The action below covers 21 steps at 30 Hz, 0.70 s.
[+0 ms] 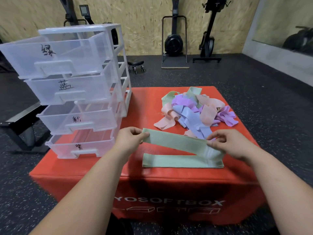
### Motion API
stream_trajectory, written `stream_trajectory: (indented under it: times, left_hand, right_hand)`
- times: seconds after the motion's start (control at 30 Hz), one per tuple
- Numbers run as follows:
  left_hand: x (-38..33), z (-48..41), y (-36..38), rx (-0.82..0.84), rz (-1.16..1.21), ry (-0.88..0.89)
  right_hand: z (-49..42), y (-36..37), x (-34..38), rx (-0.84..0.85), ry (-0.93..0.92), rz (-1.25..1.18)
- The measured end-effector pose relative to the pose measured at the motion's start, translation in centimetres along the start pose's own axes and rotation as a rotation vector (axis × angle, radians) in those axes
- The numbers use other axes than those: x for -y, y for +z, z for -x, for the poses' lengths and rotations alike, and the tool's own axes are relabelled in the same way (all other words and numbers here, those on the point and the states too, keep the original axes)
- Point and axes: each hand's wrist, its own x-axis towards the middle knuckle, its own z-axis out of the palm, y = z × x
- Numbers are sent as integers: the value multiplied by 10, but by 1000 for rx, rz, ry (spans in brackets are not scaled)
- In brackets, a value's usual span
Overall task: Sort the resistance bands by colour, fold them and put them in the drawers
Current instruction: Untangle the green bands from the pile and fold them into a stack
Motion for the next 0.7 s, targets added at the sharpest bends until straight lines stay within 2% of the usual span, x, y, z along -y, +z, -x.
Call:
stream_trajectory:
  times: [0.2,0.4,0.57,0.7]
  left_hand:
    - [8,10,-7,88,-186,19]
    - [22,22,-5,107,-590,136]
    - [28,22,-7,87,-574,127]
    - [27,20,-12,131,-380,95]
  right_hand:
    - [8,5,-11,14,96,15]
    - [6,14,-22,14,102,264]
    - [12,8,-23,92,128,258]
    - [9,4,-27,-99,101,131]
